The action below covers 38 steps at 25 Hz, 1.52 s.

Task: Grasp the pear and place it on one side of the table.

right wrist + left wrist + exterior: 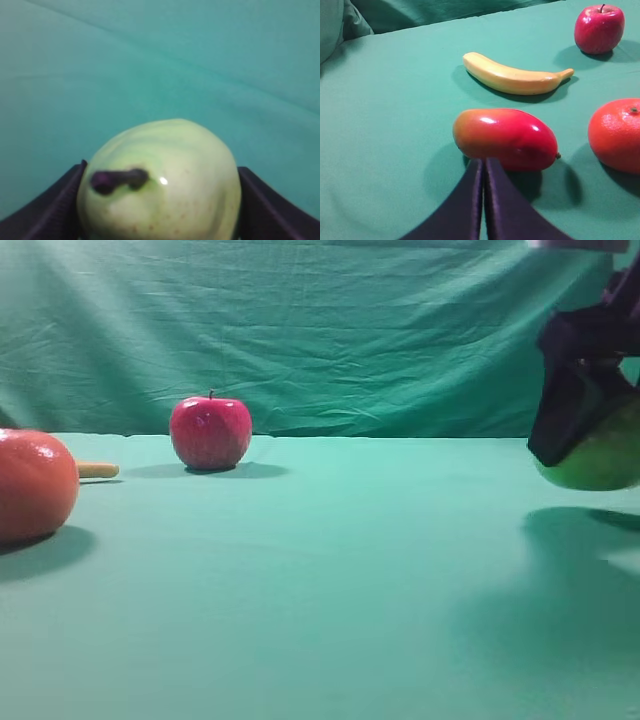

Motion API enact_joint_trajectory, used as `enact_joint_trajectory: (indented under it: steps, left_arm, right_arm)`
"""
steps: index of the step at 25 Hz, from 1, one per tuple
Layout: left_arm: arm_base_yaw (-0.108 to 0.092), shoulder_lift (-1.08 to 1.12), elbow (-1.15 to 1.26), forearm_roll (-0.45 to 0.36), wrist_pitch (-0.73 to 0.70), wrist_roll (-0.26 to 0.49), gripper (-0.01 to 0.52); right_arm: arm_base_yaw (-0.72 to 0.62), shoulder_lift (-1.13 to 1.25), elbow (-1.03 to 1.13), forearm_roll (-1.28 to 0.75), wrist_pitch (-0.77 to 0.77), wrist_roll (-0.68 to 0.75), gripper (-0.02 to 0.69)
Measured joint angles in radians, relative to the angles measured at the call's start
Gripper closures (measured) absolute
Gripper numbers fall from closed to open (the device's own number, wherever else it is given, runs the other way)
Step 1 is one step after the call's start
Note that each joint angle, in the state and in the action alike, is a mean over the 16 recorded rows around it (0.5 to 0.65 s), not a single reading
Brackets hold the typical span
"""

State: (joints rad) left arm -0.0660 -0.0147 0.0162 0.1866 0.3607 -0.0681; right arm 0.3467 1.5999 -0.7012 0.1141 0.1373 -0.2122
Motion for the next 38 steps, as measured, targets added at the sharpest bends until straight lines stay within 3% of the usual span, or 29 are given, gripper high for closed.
enact_joint_trajectory:
  steps: [10,16,19,23,33,38]
  left_arm:
    - [0.0,0.0,0.0,0.0,0.0,0.0,0.514]
    - [0.0,0.0,0.0,0.0,0.0,0.0,0.514]
    - [0.0,0.0,0.0,0.0,0.0,0.0,0.514]
    - [0.0,0.0,0.0,0.0,0.0,0.0,0.514]
    - [0.0,0.0,0.0,0.0,0.0,0.0,0.514]
    - [0.0,0.0,0.0,0.0,0.0,0.0,0.514]
  right_arm:
    - [-0.003,0.018,0.012,0.001,-0.039,0.0,0.076]
    - [-0.003,-0.086,0.012,0.002,0.012,0.0,0.02]
    - [-0.003,-0.173,0.013,0.002,0.054,0.001,0.031]
    - [-0.003,-0.32,0.014,0.002,0.121,0.003,0.125]
    - [-0.003,-0.748,0.02,0.008,0.344,0.018,0.495]
    - [-0.003,-0.932,0.021,0.019,0.439,0.025,0.597]
